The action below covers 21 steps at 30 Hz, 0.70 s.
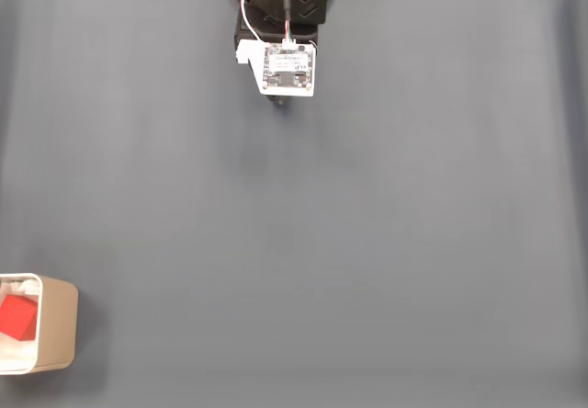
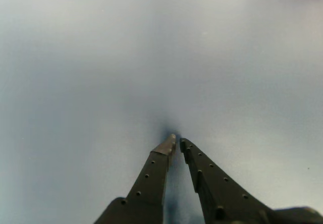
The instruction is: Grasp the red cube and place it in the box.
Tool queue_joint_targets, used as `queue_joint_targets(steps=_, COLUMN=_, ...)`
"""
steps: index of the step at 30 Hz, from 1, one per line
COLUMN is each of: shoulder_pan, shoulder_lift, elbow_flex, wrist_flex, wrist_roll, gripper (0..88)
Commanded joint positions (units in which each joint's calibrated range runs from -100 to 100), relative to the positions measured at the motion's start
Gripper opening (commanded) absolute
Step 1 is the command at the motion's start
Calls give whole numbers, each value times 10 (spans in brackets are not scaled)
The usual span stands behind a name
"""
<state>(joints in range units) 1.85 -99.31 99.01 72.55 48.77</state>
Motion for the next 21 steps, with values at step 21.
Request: queue_joint_targets(steps=21, shoulder_pan=-6, shoulder_lift=-5, elbow_flex=8, wrist_flex=33, wrist_roll=5, gripper=16)
